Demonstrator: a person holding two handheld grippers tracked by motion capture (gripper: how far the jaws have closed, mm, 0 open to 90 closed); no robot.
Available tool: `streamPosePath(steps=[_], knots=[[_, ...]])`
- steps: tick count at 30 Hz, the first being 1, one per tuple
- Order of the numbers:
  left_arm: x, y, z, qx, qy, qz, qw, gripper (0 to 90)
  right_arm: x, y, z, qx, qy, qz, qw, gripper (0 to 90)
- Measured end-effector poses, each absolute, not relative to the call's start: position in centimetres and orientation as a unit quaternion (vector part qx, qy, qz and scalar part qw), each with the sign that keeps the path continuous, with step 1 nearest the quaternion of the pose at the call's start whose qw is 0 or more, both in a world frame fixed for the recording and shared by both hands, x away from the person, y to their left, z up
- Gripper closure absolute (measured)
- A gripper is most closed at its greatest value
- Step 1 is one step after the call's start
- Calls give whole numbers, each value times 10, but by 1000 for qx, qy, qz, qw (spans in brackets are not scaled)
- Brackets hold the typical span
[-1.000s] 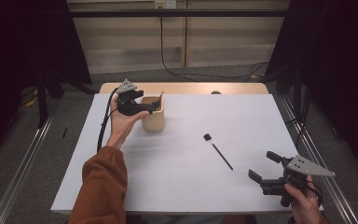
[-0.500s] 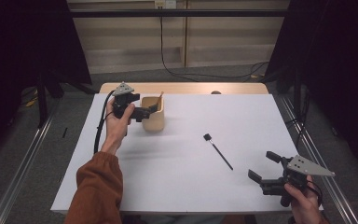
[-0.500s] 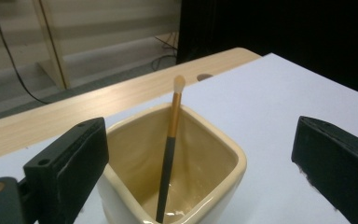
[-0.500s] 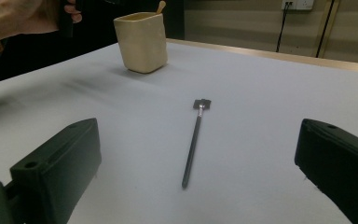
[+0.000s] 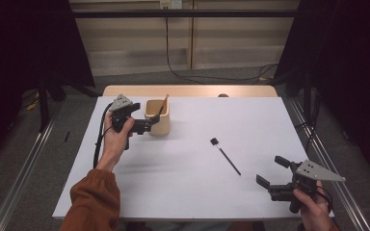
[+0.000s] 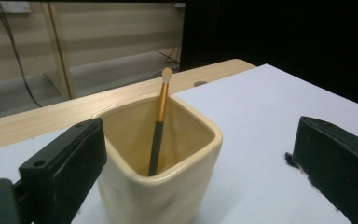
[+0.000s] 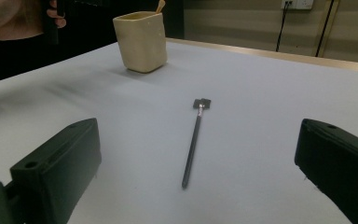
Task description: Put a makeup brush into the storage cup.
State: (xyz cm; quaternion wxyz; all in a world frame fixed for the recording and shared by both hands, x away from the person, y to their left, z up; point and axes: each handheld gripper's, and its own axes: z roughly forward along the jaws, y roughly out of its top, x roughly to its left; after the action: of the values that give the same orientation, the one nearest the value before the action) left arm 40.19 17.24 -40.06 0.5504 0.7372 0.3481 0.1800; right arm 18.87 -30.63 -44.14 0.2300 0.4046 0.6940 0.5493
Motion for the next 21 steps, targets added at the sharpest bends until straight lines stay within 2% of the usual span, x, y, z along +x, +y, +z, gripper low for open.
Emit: streamPosePath(steps=[6, 21], knots=[[387, 175, -400, 735, 334, 192, 558, 21, 189, -306, -442, 406, 694, 549, 229, 0], [353, 195, -407, 734, 345, 204, 548, 29, 189, -306, -442, 408, 693, 549, 231, 0]])
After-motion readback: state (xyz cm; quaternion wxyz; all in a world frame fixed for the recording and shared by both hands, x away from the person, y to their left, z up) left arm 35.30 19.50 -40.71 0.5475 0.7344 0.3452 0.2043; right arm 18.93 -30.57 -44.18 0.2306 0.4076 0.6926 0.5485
